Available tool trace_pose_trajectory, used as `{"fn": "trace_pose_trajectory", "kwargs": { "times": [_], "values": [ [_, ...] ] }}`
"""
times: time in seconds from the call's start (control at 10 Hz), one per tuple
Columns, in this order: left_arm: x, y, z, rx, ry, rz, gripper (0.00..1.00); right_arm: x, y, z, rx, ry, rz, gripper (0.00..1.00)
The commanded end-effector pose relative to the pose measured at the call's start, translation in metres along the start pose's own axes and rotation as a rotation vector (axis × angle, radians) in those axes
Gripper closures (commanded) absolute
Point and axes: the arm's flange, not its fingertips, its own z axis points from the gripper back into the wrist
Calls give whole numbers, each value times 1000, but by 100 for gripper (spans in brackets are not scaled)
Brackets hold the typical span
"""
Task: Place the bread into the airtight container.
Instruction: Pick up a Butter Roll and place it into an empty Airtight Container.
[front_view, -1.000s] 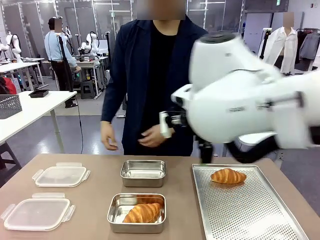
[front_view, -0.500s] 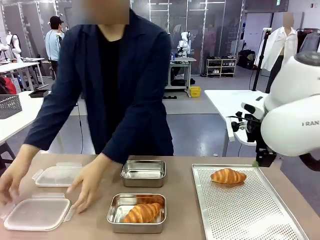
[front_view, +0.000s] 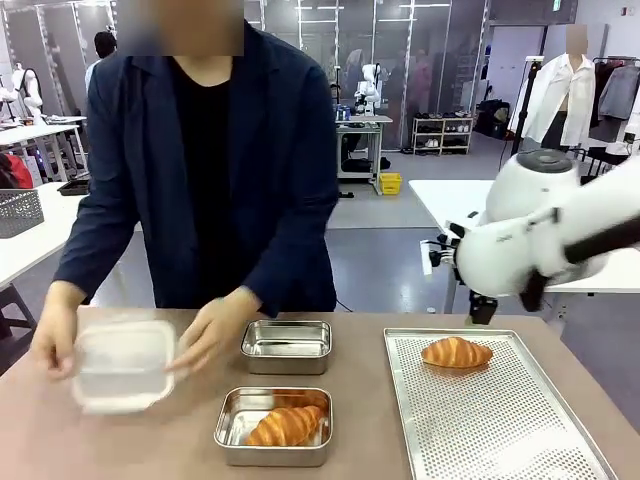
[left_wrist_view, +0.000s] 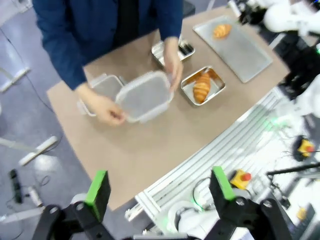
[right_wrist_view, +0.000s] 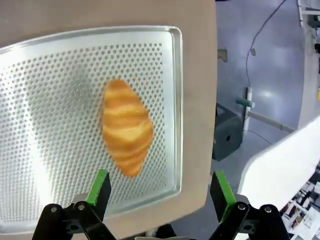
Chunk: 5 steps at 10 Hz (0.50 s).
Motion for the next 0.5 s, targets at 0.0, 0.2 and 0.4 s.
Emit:
{"fn": "trace_pose_trajectory", "kwargs": {
  "times": [0.0, 0.2, 0.4],
  "values": [
    [3, -1, 3, -2, -4, 0, 0, -5, -25, -21, 72, -10, 48, 0],
    [3, -1, 3, -2, -4, 0, 0, -16, 2, -7, -12, -82, -9, 0],
    [3, -1, 3, -2, -4, 0, 0, -105, 53, 17, -82, -146, -139, 0]
  ]
}}
